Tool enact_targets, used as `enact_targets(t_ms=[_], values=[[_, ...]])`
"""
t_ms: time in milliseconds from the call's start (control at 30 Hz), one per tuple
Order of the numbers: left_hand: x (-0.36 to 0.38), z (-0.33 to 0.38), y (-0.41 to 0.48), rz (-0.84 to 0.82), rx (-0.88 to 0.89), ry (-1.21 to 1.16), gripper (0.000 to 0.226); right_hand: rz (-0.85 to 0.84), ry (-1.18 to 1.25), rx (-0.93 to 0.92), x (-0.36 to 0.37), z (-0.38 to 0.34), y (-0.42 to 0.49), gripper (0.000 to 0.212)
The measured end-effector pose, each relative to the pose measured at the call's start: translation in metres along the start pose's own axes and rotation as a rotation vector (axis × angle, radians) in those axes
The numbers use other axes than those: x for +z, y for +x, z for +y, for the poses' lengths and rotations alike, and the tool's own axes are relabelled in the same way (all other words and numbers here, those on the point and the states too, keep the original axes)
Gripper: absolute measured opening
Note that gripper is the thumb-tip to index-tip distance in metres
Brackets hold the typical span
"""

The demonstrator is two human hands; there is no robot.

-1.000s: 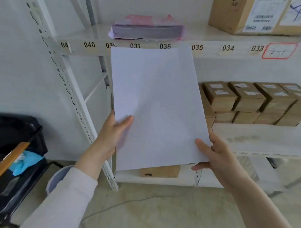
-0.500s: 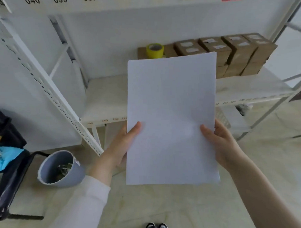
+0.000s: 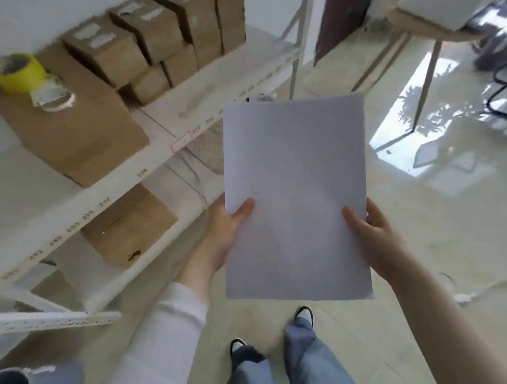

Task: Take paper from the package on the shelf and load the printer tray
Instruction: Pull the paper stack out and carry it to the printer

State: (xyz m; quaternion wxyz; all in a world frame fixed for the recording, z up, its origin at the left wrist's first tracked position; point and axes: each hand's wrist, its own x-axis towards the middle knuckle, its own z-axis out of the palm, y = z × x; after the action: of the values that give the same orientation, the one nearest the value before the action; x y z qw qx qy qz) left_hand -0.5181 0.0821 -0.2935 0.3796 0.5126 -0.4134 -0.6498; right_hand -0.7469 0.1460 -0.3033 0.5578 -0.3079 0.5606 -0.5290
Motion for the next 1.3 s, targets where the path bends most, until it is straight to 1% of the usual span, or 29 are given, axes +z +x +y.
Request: enact_targets(t_ms=[33,167,267,300,433,600,633,733,767,800,900,933,1033,1067,1100,1200,1300], values=[[0.022,-0.001,0.009,-0.061,-0.016,0.021,0.009,0.05,-0.002,-0.003,-0.021,-0.001,-0.001,0.02],[0.114,-0.007,0.05,-0.247,-0.051,0.101,0.012,0.227,0.009,-0.026,-0.109,-0.01,-0.001,0.02],[0.186,-0.017,0.081,-0.326,-0.083,0.162,0.032,0.32,0.051,-0.027,-0.173,-0.017,0.002,0.025],[0.209,-0.022,0.091,-0.356,-0.087,0.178,0.035,0.349,0.069,-0.028,-0.193,-0.018,0.004,0.026],[0.293,-0.034,0.127,-0.465,-0.103,0.198,0.034,0.436,0.117,-0.044,-0.264,-0.026,0.017,0.026],[0.382,-0.036,0.185,-0.578,-0.11,0.203,0.033,0.504,0.186,-0.076,-0.336,-0.044,0.052,0.019],[0.399,-0.034,0.2,-0.605,-0.111,0.208,0.032,0.513,0.194,-0.086,-0.35,-0.049,0.062,0.022],[0.45,-0.029,0.249,-0.672,-0.12,0.209,0.021,0.534,0.205,-0.099,-0.39,-0.068,0.1,0.06],[0.467,-0.026,0.266,-0.693,-0.126,0.205,0.021,0.55,0.212,-0.103,-0.403,-0.075,0.114,0.065],[0.484,-0.021,0.282,-0.72,-0.131,0.201,0.024,0.564,0.223,-0.111,-0.415,-0.084,0.128,0.062],[0.532,-0.004,0.326,-0.813,-0.177,0.188,0.045,0.612,0.277,-0.134,-0.452,-0.108,0.167,0.03],[0.547,0.0,0.34,-0.837,-0.195,0.193,0.044,0.628,0.283,-0.133,-0.463,-0.117,0.179,0.029],[0.596,0.01,0.378,-0.881,-0.212,0.221,0.03,0.652,0.276,-0.136,-0.499,-0.138,0.211,0.058],[0.612,0.013,0.39,-0.889,-0.213,0.224,0.026,0.662,0.272,-0.135,-0.511,-0.144,0.221,0.062],[0.629,0.014,0.401,-0.899,-0.216,0.23,0.025,0.672,0.27,-0.136,-0.525,-0.148,0.23,0.061],[0.683,0.016,0.433,-0.933,-0.239,0.255,0.023,0.691,0.3,-0.147,-0.571,-0.163,0.258,0.05],[0.742,0.009,0.461,-0.928,-0.242,0.257,0.02,0.711,0.31,-0.137,-0.625,-0.171,0.286,0.038]])
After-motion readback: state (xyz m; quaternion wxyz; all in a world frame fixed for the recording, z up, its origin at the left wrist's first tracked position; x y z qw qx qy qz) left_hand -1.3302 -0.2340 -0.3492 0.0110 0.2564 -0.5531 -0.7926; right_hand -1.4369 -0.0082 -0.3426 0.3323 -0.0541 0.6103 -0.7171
